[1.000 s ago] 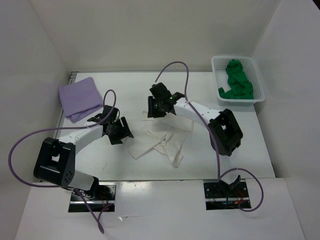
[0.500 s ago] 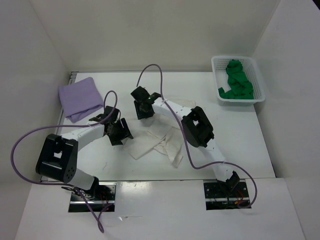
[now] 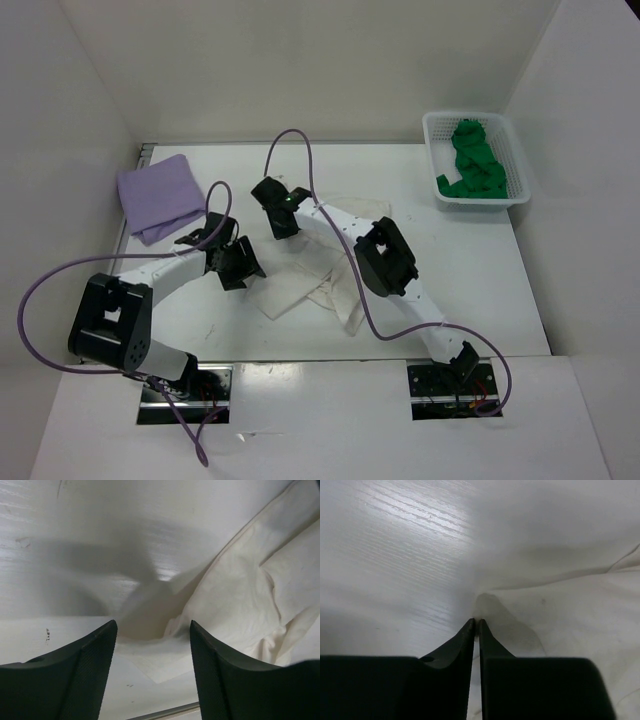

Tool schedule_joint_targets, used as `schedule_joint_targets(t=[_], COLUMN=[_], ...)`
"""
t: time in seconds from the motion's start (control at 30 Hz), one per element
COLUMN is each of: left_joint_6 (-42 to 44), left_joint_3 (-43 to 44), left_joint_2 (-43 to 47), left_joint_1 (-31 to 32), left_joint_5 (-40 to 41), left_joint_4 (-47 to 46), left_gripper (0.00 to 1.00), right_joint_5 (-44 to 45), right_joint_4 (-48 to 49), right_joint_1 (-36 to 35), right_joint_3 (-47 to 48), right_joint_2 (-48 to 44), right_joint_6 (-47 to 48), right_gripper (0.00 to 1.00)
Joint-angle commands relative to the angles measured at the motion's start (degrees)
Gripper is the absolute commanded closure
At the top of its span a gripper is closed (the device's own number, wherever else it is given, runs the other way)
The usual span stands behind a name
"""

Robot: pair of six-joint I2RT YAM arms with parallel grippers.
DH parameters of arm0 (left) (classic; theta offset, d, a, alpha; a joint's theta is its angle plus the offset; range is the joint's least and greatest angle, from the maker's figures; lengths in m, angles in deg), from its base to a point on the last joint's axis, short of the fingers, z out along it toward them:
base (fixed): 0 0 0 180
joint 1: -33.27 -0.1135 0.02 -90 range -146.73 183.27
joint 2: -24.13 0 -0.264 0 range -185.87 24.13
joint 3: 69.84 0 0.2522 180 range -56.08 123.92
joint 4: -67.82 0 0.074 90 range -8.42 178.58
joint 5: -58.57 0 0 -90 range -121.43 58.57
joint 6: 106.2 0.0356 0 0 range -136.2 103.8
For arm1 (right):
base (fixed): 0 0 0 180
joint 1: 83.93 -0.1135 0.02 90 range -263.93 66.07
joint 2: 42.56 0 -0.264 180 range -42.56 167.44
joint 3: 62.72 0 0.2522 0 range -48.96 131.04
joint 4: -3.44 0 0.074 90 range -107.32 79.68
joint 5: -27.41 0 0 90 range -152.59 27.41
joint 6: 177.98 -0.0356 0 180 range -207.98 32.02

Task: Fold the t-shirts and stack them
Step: Flatten out the tshirt

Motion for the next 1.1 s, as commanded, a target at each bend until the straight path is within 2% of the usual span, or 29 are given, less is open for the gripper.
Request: schedule_joint_targets(t=[0.0, 0.1, 0.2, 0.27, 0.4, 0.47, 0.6, 0.73, 0.93, 1.03, 1.07], left_joint_6=[0.91, 0.91, 0.30, -0.58, -1.73, -1.73, -0.41, -0.93, 0.20, 0.73, 0.73], left_joint_3=[-1.71, -1.71, -1.71, -2.32, -5.83, -7.16, -6.46, -6.99, -6.46, -6.46, -5.94], left_joint_2=[0.36, 0.89, 4.30, 6.94, 14.85, 14.87, 8.37, 7.84, 1.87, -0.68, -1.21], left_joint_1=[-0.29, -0.29, -0.81, -1.34, -1.87, -1.87, -1.87, -1.34, -1.34, -1.34, -1.34], left_joint_5=[-1.99, -0.76, 2.40, 3.46, 0.48, -1.45, -3.05, -1.91, -1.81, -2.43, -1.82], left_joint_4=[0.07, 2.61, 5.34, 5.35, 3.43, 2.02, 2.01, 1.22, -0.88, -2.90, -2.91], left_gripper=[0.33, 0.35, 0.30, 0.30, 0.32, 0.37, 0.46, 0.47, 0.47, 0.61, 0.73], right_joint_5=[2.08, 2.09, -0.88, -2.12, -6.08, -8.27, -10.91, -13.29, -15.49, -16.02, -16.54], right_joint_4=[-2.15, -1.36, 0.84, 3.03, 4.53, 7.15, 7.78, 9.89, 11.21, 11.92, 11.92], right_joint_1=[-0.79, -0.79, 0.00, 1.14, 2.64, 3.43, 6.24, 9.75, 14.15, 14.77, 14.77], right_joint_3=[0.39, -0.23, -1.81, -3.92, -6.46, -10.24, -14.37, -18.59, -24.66, -26.34, -27.03], right_joint_2=[1.12, -1.16, -4.50, -6.43, -11.26, -14.08, -20.49, -27.51, -35.17, -36.41, -37.11], right_joint_6=[-0.30, -0.30, -1.53, -2.06, -3.20, -3.81, -3.82, -5.40, -5.93, -6.54, -6.54], right_gripper=[0.92, 0.99, 0.99, 0.99, 0.99, 0.99, 0.99, 0.99, 0.99, 0.99, 0.99])
